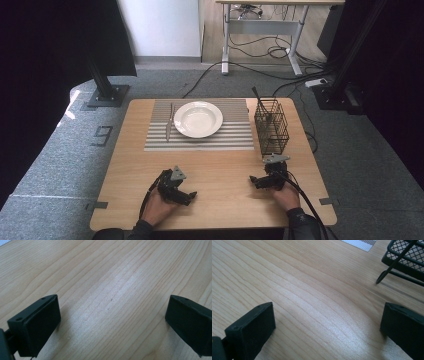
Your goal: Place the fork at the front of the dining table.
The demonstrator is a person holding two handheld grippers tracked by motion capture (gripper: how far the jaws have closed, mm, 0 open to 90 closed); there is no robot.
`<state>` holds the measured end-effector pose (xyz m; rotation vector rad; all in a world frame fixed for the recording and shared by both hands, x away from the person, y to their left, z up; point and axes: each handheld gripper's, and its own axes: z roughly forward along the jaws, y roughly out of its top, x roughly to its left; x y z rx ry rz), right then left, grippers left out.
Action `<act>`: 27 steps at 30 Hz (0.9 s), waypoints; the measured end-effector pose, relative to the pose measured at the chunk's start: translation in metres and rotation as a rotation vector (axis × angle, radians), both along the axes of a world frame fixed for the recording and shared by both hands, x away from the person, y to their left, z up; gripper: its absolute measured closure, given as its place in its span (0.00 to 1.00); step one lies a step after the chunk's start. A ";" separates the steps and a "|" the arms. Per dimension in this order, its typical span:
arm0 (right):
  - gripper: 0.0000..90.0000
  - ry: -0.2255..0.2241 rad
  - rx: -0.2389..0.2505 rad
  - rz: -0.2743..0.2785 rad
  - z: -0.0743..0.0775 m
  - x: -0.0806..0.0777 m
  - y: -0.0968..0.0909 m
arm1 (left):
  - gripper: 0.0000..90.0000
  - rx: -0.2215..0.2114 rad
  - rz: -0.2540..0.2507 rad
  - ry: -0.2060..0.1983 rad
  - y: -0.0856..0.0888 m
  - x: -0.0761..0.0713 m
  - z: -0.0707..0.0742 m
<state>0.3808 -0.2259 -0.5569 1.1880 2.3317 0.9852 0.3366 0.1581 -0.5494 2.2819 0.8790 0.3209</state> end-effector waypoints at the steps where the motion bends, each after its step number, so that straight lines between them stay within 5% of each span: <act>1: 0.00 0.000 0.000 0.000 0.000 0.000 0.000 | 0.00 0.000 0.000 0.000 0.000 0.000 0.000; 9: 0.00 0.000 0.000 0.000 0.000 0.000 0.000 | 0.00 -0.023 -0.016 0.018 -0.004 0.005 0.005; 27: 0.00 0.001 0.001 -0.005 0.000 0.000 0.000 | 0.04 -0.039 -0.076 -0.017 -0.031 0.028 0.047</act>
